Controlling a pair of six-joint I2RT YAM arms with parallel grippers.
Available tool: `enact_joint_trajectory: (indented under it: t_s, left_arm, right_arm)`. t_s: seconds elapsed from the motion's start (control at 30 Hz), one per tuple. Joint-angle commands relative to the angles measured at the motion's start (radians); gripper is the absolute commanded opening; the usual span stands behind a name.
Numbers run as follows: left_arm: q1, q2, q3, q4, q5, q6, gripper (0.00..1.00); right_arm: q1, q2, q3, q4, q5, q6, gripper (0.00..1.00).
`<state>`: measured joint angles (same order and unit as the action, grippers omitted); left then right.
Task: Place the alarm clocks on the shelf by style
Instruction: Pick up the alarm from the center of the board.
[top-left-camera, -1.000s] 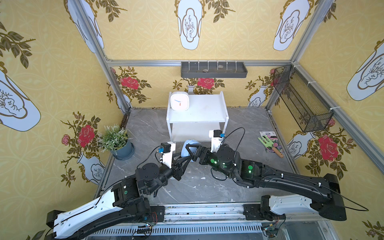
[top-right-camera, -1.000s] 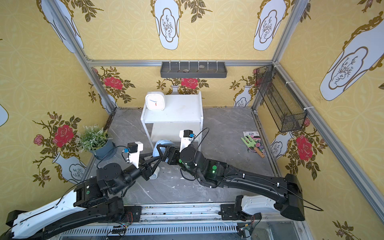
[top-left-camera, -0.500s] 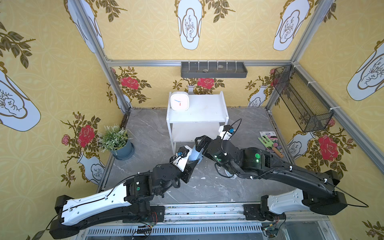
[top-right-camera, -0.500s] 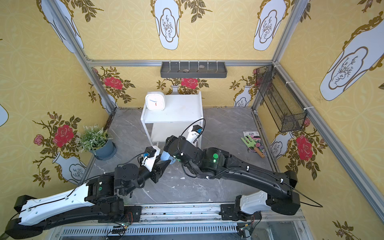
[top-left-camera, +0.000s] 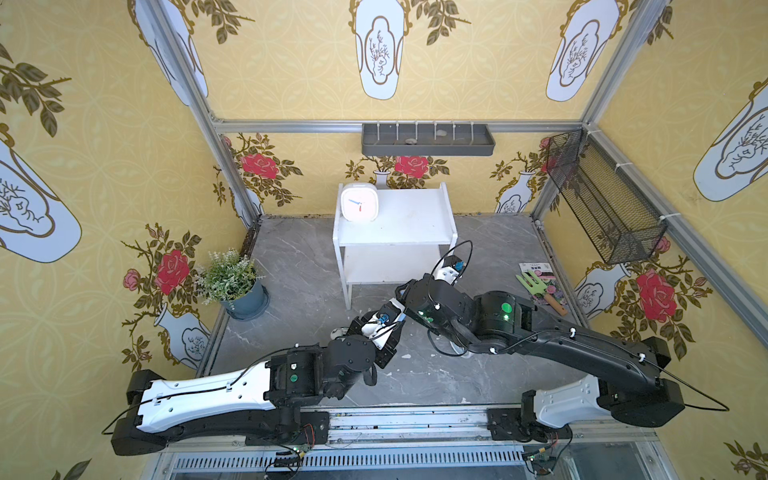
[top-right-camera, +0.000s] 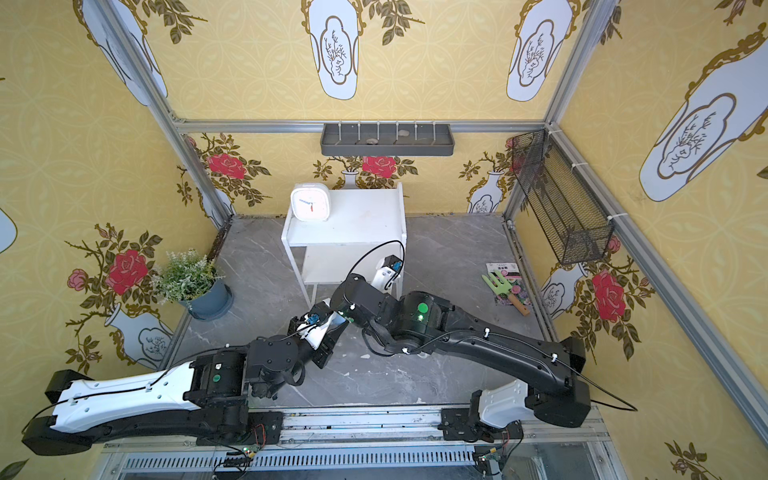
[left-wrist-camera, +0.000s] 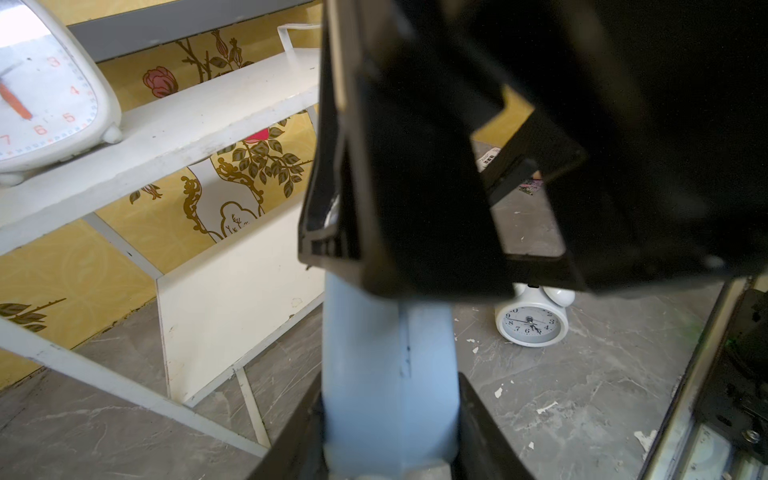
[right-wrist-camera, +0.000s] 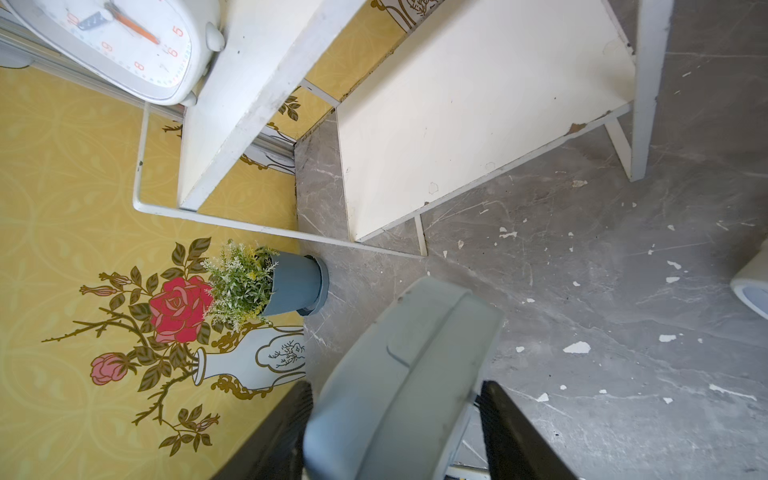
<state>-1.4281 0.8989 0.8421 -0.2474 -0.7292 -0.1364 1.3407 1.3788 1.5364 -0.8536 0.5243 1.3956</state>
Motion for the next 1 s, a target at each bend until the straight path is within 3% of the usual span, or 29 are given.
enact_joint_trajectory:
  t_s: [0.0,0.13,0.3,0.37,0.63,0.73,0.83,0.97]
  left_arm:
    - [-0.009,0.013,0.012,0.031,-0.048,0.049,0.27]
    - [-0.009,0.027,0.018,0.033,-0.055,0.056,0.31]
    - [-0.009,0.025,0.002,0.055,-0.060,0.049,0.55]
    - [-0.009,0.021,-0.004,0.057,-0.055,0.044,0.68]
    - [-0.009,-0.003,-0.034,0.039,-0.008,0.005,0.93]
    - [-0.009,-0.073,-0.023,-0.071,0.017,-0.128,0.95]
    - [0.023,-0.251,-0.035,-0.199,0.067,-0.328,0.99]
    - [0.247,-0.527,-0.010,-0.393,0.292,-0.574,0.97]
  right_arm:
    - [-0.003,0.006,0.009,-0.001,-0.029,-0.001,0.51]
    - [-0.006,0.002,-0.002,-0.004,-0.040,-0.005,0.32]
    - [-0.028,-0.008,-0.020,0.007,-0.065,-0.041,0.03]
    - [-0.048,-0.013,-0.032,0.014,-0.089,-0.056,0.00]
    - [-0.087,-0.033,-0.068,0.040,-0.113,-0.109,0.00]
    - [-0.095,-0.041,-0.082,0.054,-0.106,-0.179,0.00]
    - [-0.113,-0.096,-0.114,0.094,-0.110,-0.375,0.00]
    - [-0.149,-0.250,-0.225,0.283,-0.286,-0.676,0.00]
